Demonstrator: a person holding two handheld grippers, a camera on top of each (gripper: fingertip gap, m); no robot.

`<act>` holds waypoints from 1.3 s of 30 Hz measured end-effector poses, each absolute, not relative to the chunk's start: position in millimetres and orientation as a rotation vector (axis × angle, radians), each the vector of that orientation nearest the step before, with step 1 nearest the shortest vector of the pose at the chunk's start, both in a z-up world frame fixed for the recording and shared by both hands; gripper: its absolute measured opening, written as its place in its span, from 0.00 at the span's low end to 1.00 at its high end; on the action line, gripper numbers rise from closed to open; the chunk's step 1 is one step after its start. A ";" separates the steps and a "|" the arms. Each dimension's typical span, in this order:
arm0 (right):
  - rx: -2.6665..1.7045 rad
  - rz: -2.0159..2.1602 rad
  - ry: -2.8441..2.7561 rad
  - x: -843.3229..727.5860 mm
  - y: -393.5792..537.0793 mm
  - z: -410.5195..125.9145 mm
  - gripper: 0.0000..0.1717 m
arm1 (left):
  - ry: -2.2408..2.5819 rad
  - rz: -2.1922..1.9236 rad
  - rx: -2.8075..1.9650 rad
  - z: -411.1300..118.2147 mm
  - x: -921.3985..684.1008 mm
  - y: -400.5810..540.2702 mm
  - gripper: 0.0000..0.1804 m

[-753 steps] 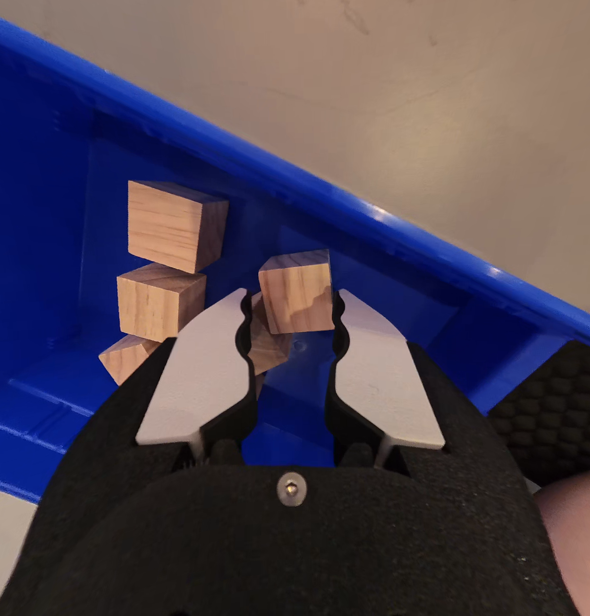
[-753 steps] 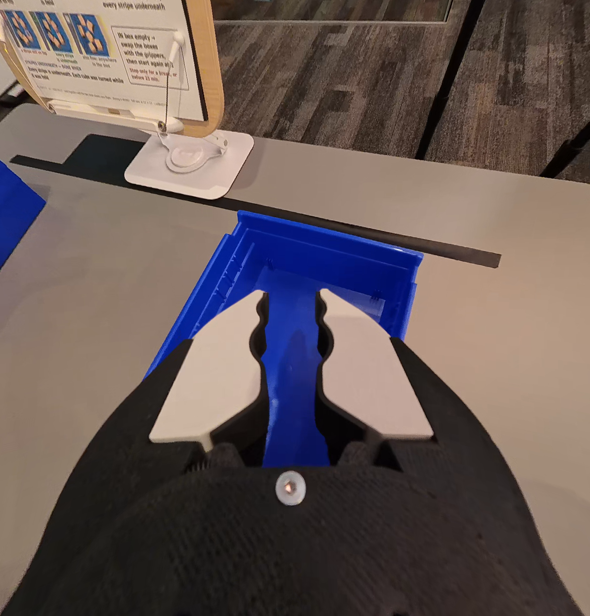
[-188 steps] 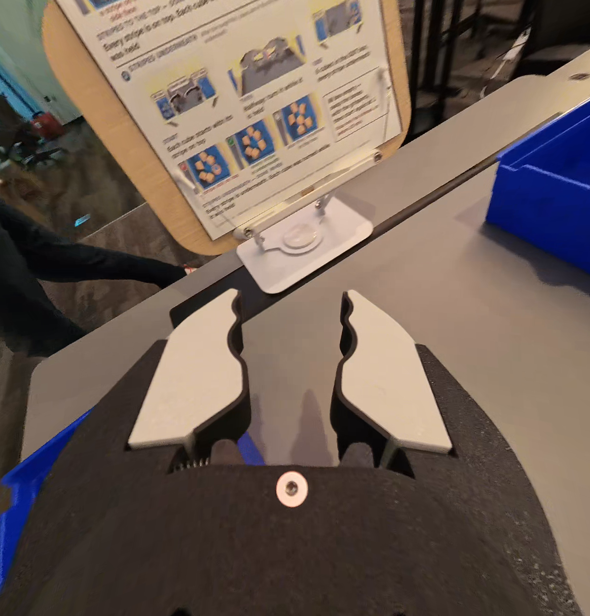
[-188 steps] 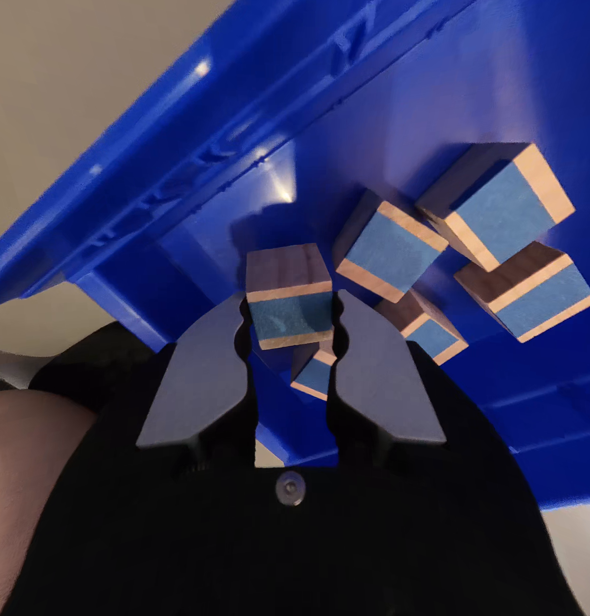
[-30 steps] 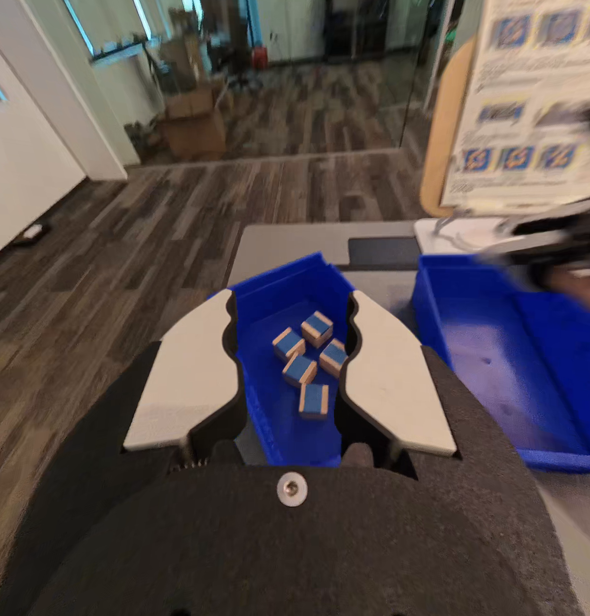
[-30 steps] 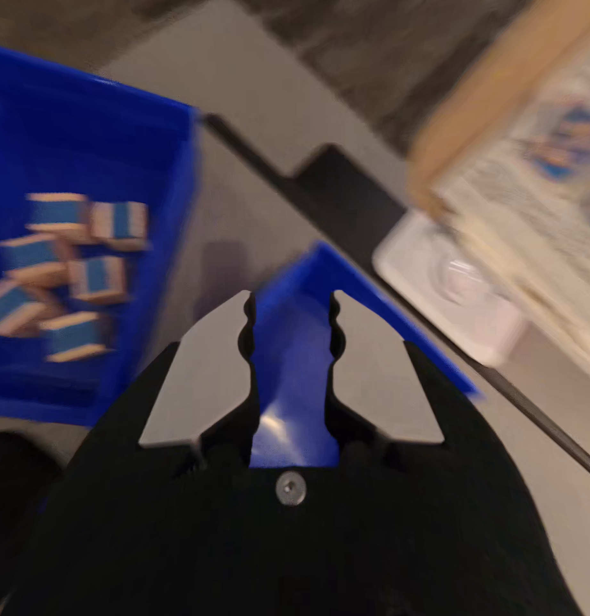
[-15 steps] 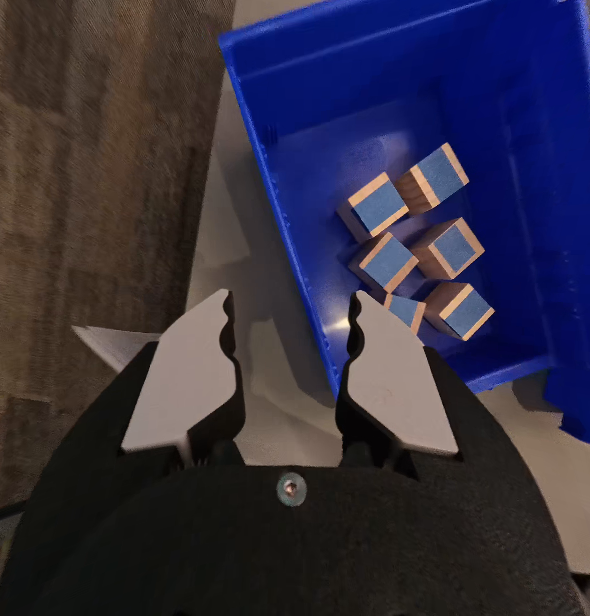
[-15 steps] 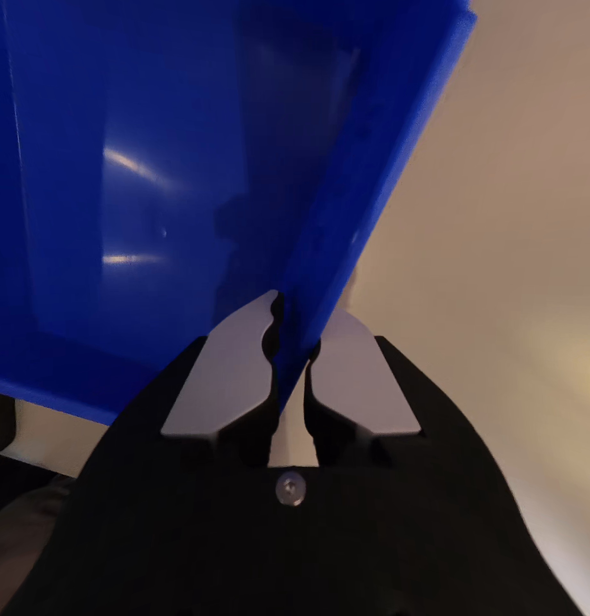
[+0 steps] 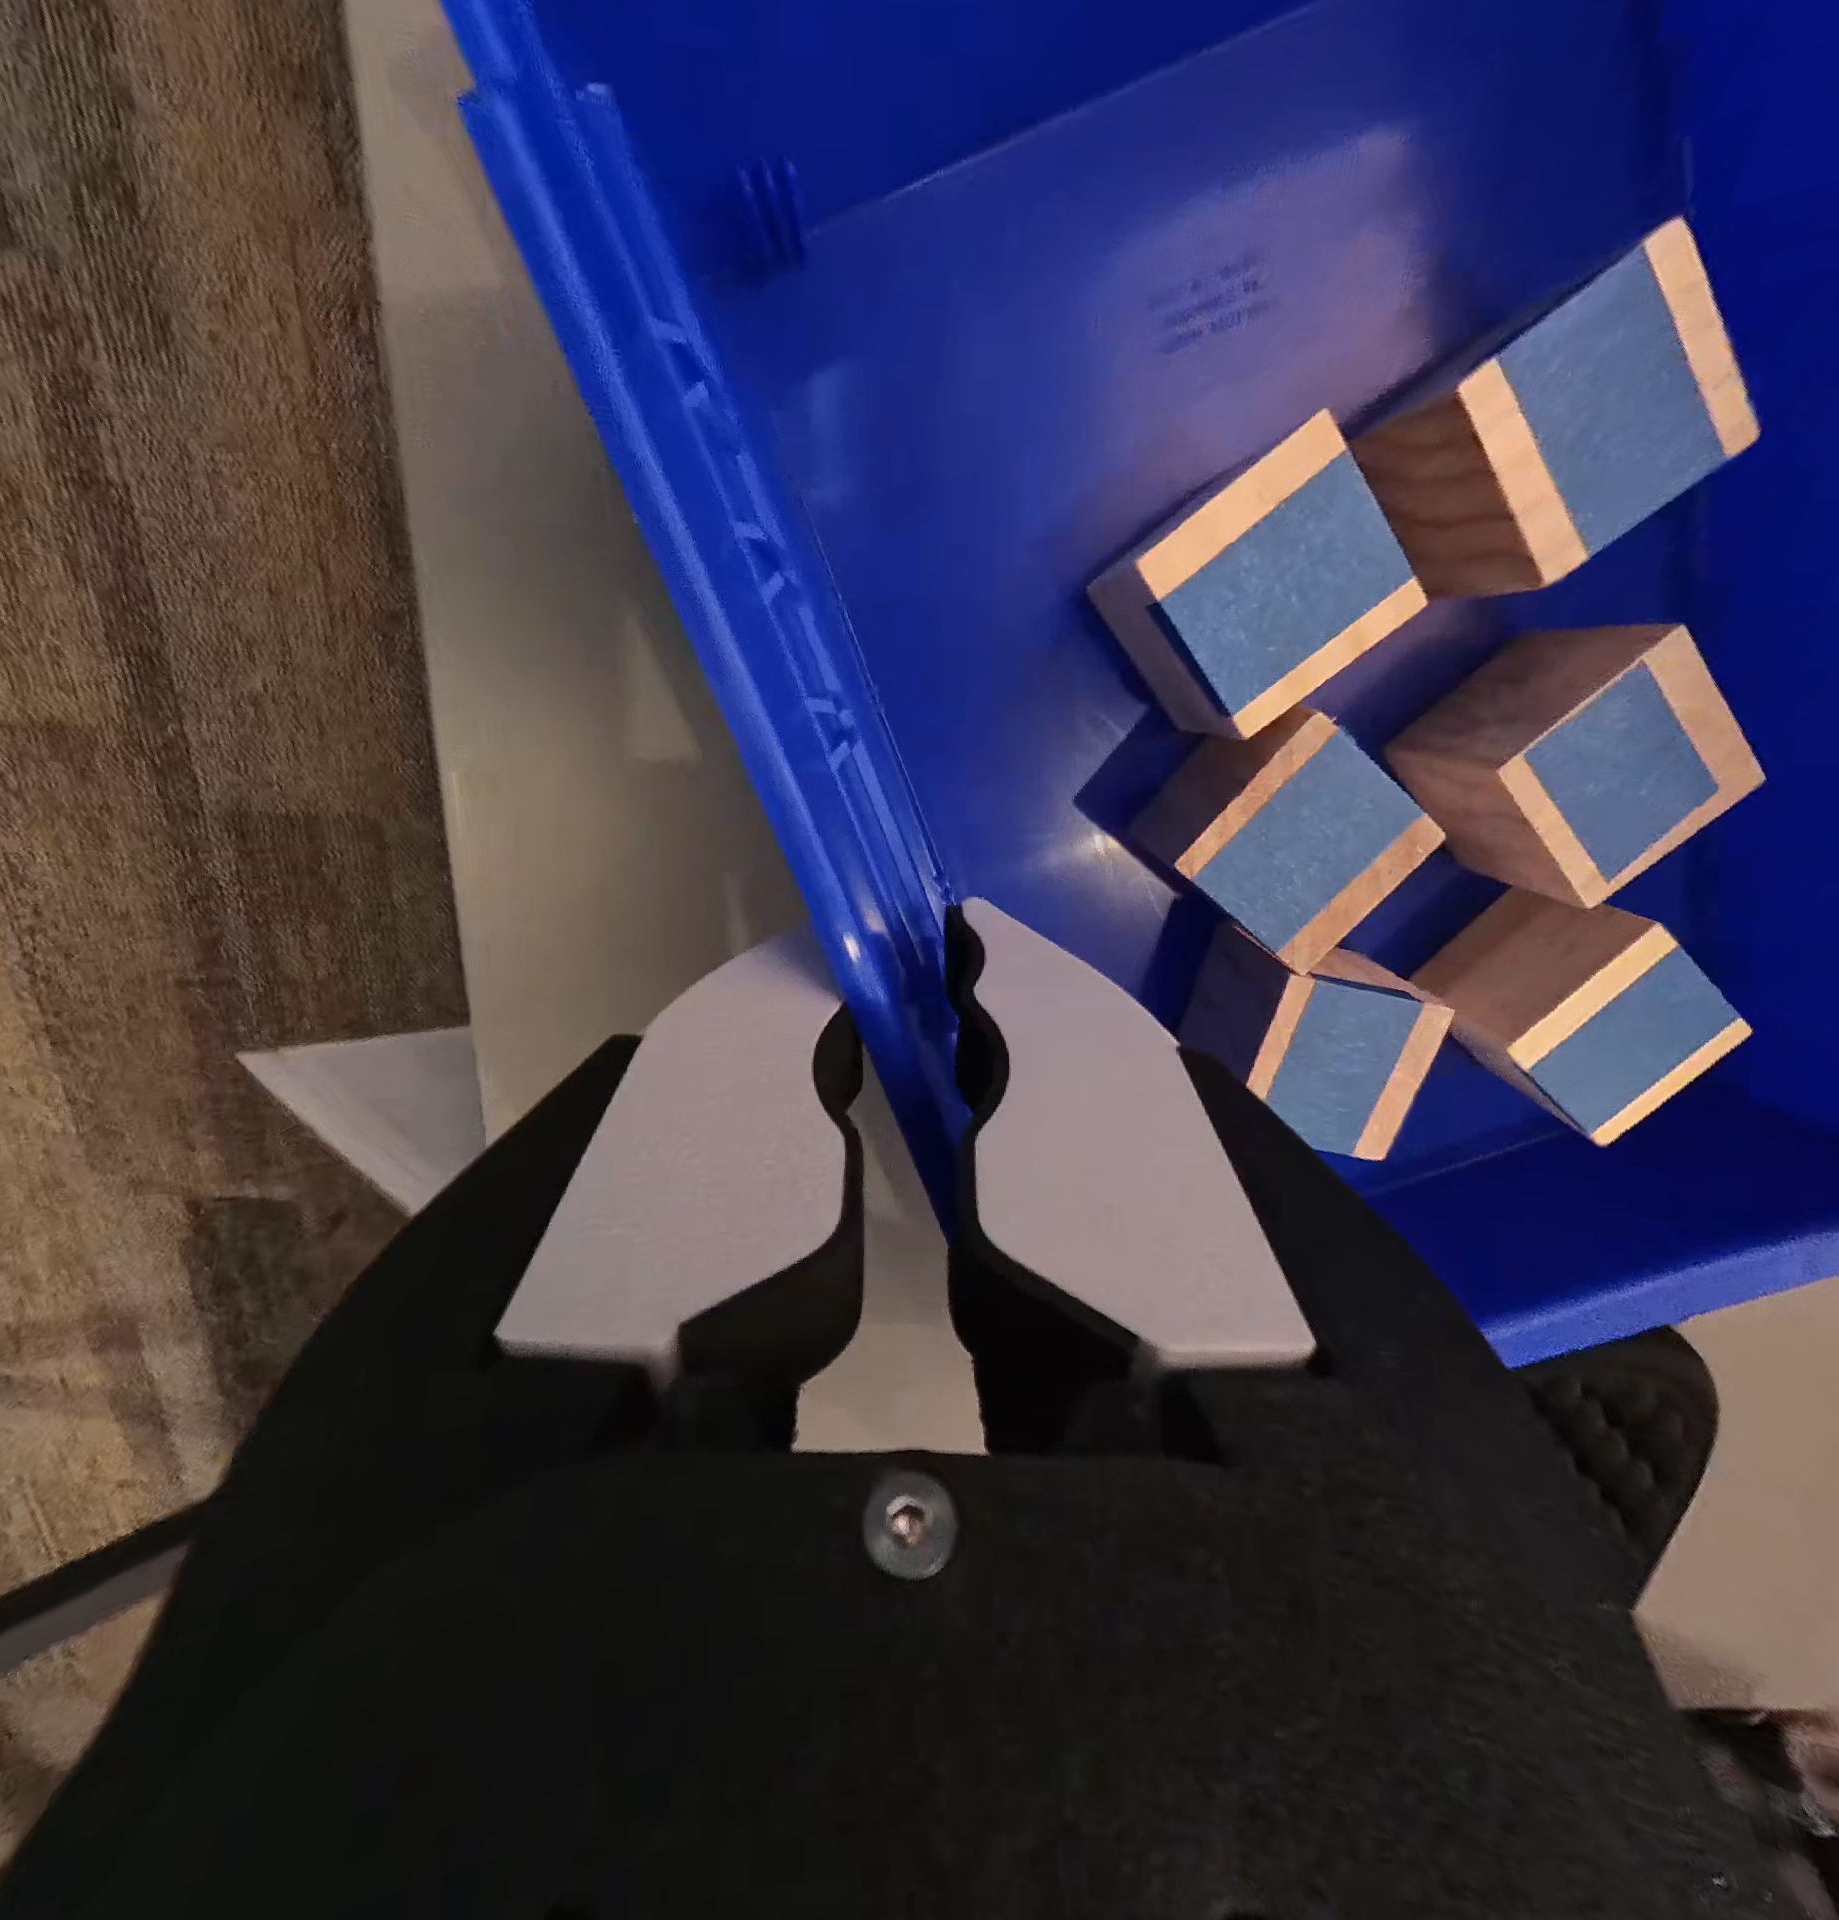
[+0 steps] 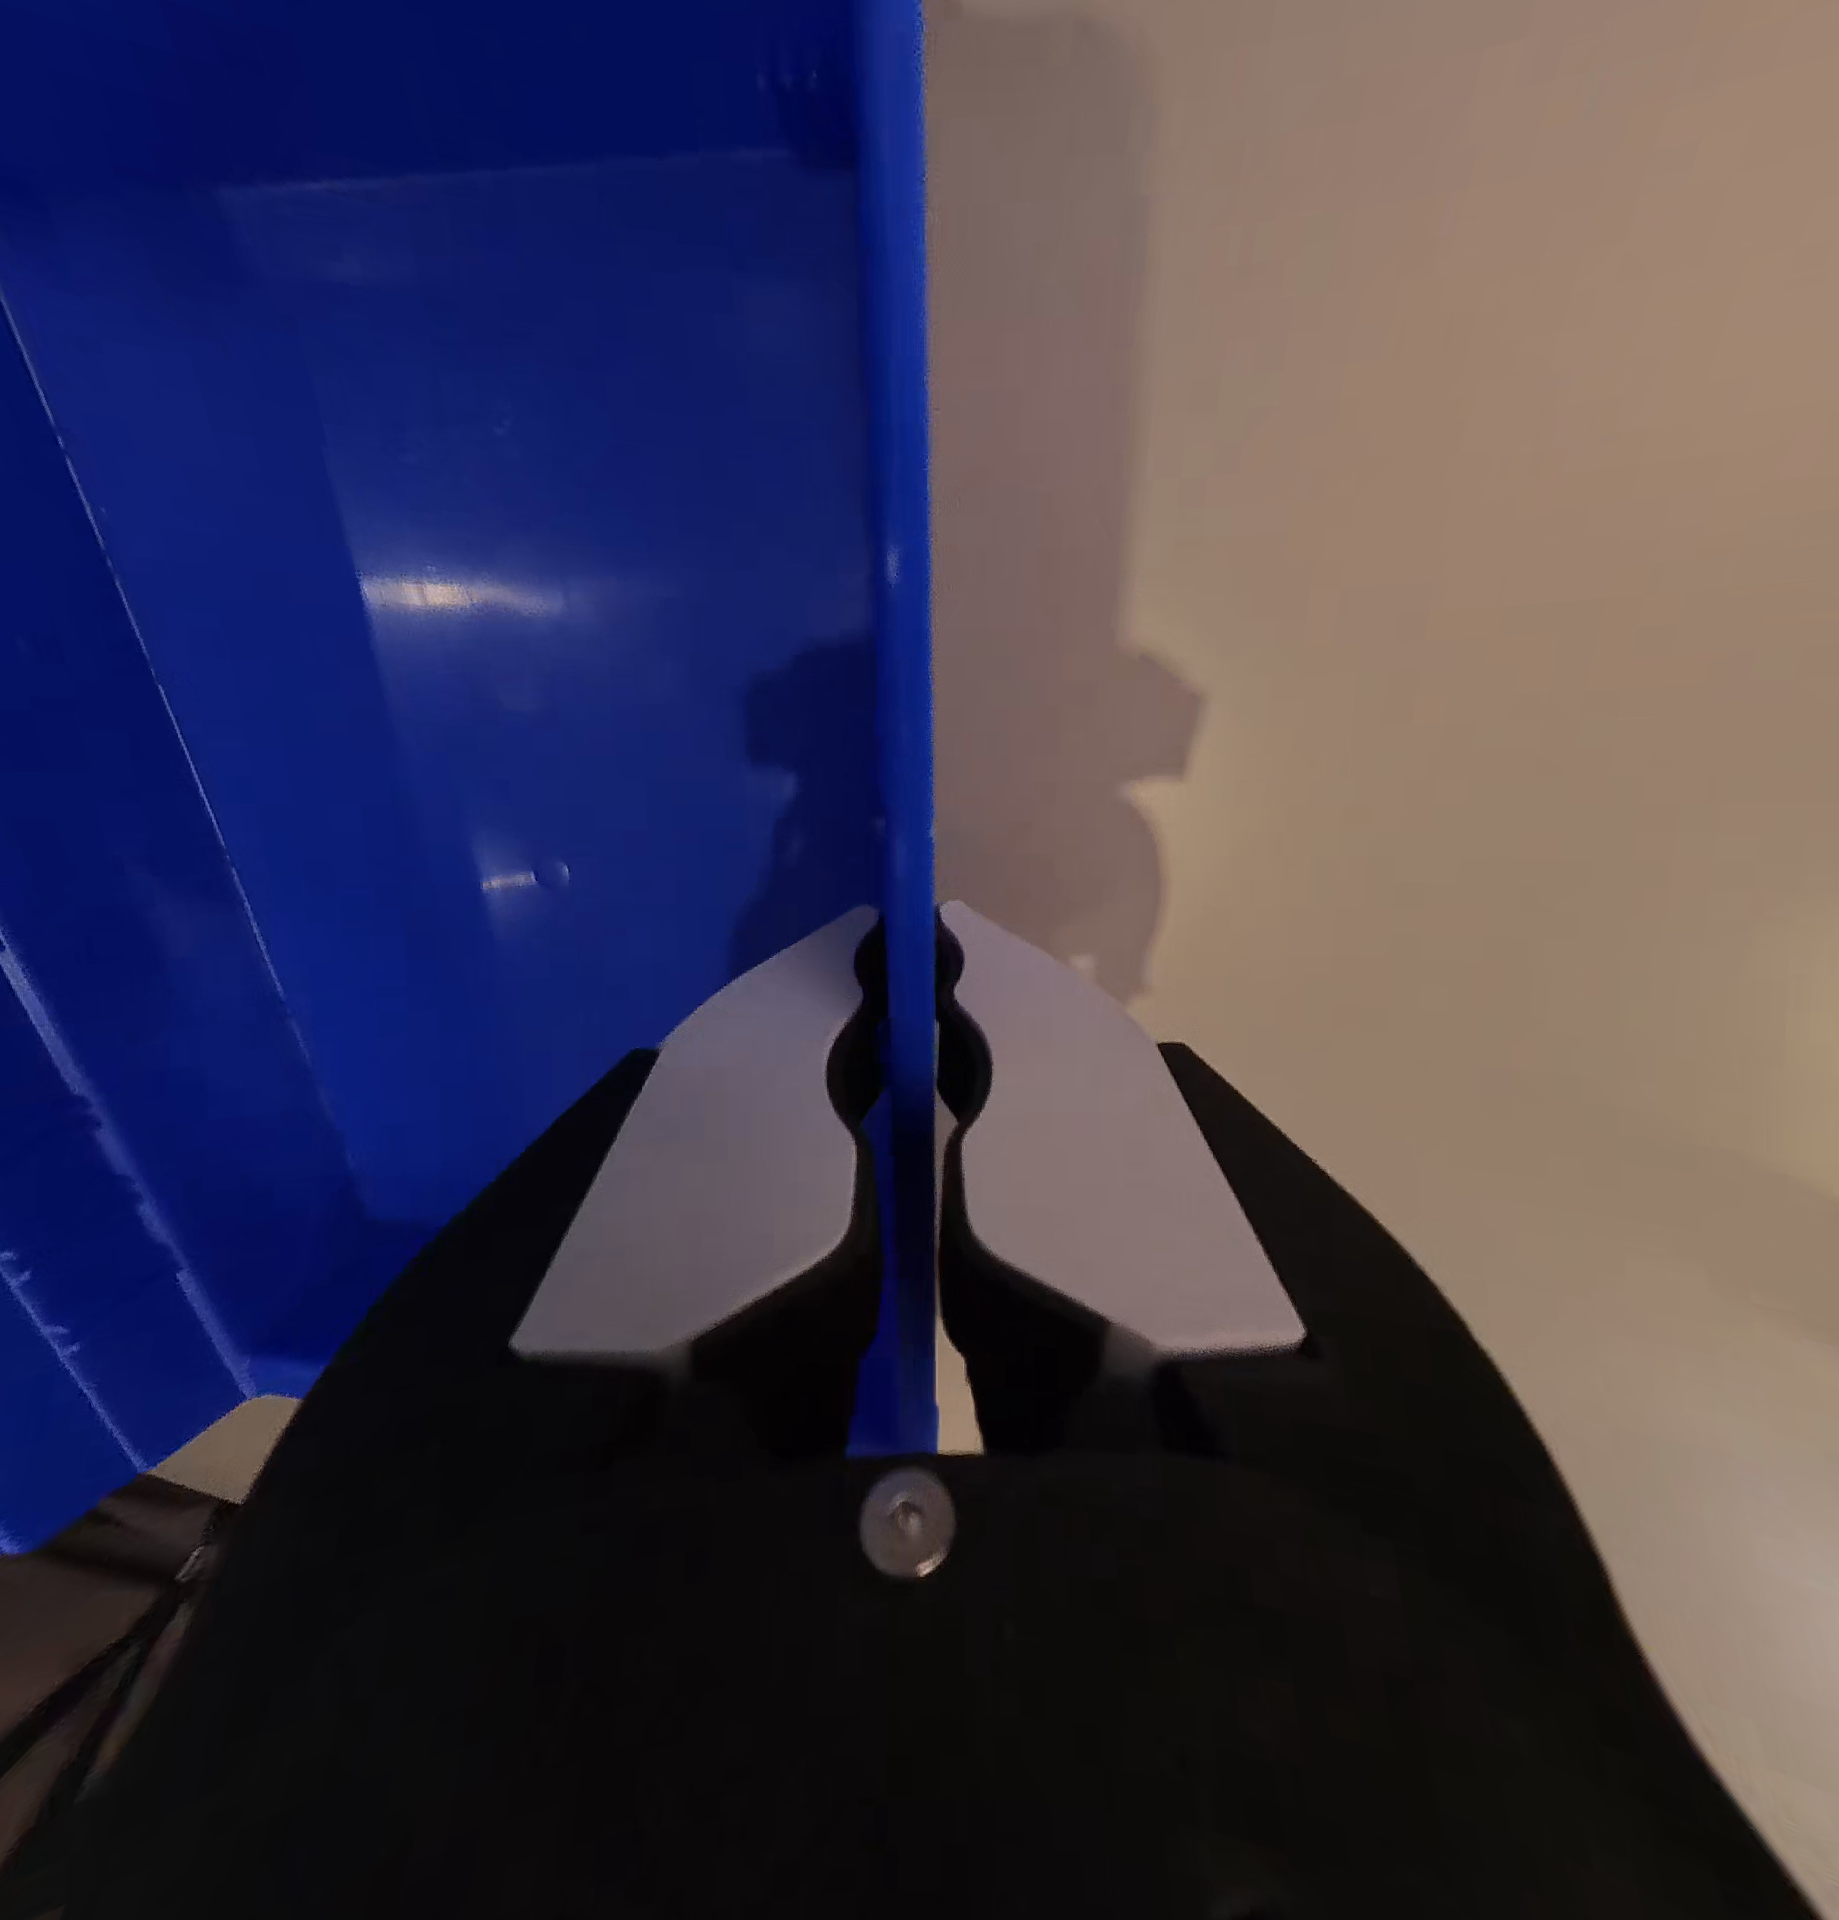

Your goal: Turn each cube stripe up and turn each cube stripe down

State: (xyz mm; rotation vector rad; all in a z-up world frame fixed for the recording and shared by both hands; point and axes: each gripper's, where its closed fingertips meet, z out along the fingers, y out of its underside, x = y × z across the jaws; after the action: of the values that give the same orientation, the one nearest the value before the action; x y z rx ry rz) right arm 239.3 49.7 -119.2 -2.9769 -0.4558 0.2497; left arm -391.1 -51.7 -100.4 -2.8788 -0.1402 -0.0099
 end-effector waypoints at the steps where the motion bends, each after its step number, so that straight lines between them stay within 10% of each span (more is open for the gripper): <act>1: -2.977 0.241 -0.431 255.5 50.2 -119.3 0.04 | -0.094 -0.004 -2.880 -100.5 -385.9 -47.8 0.07; 24: -2.995 0.102 -0.135 476.1 15.7 -122.2 0.05 | 0.247 0.040 -2.893 -104.8 -318.0 -18.6 0.09; 27: -2.939 0.022 -0.133 486.8 15.0 -118.9 0.13 | 0.147 0.013 -2.844 -92.4 -328.9 -20.7 0.23; 39: -1.866 -0.147 -0.037 439.6 9.7 163.0 0.41 | 0.217 -0.443 -1.783 193.5 -208.7 -41.7 0.35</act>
State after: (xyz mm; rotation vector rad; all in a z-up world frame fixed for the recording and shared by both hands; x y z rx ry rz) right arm 439.6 9.7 163.0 -1.8657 -0.0371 -0.1468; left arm -208.7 -41.7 193.5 -1.7833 0.2169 -0.4429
